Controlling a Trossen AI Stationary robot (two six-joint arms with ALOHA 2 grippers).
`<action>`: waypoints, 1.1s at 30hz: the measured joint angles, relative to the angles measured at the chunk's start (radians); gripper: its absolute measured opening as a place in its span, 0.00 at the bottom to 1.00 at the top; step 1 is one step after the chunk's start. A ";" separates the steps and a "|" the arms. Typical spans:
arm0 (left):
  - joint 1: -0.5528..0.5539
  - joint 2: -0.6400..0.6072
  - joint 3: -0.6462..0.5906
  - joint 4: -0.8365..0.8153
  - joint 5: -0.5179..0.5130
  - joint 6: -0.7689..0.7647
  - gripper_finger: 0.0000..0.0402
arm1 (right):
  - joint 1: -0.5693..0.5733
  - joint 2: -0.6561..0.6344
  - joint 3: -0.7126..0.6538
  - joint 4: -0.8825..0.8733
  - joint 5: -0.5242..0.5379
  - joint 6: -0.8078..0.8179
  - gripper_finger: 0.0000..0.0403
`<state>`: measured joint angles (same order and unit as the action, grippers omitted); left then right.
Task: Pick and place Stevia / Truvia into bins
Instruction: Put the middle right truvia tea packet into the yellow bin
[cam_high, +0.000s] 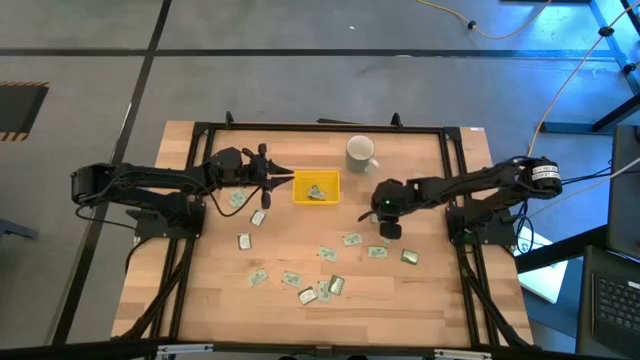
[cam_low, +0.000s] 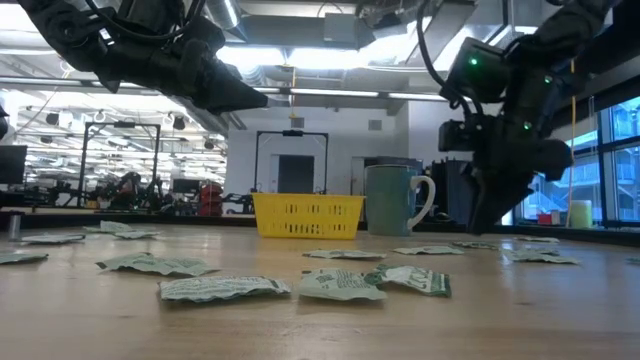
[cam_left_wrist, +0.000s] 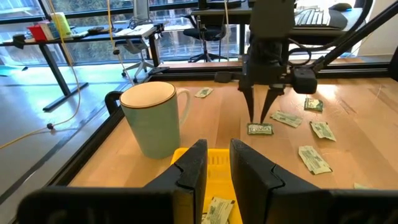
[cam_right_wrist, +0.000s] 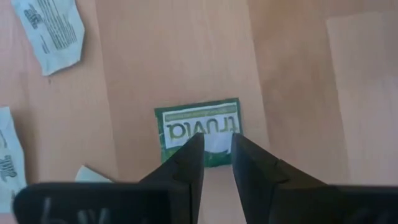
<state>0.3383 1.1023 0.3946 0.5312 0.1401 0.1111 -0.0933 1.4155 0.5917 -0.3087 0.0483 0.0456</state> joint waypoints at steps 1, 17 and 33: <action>0.000 0.000 0.000 0.000 0.000 0.000 0.16 | 0.000 0.000 -0.008 0.017 0.000 0.000 0.21; 0.000 0.000 0.000 -0.001 0.000 0.000 0.16 | 0.000 0.003 -0.059 0.069 -0.001 0.002 0.17; 0.000 0.000 0.000 -0.001 0.000 0.000 0.16 | -0.001 0.011 -0.054 0.109 0.002 -0.002 0.01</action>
<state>0.3383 1.1023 0.3946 0.5304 0.1398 0.1115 -0.0940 1.4269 0.5375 -0.2002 0.0505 0.0437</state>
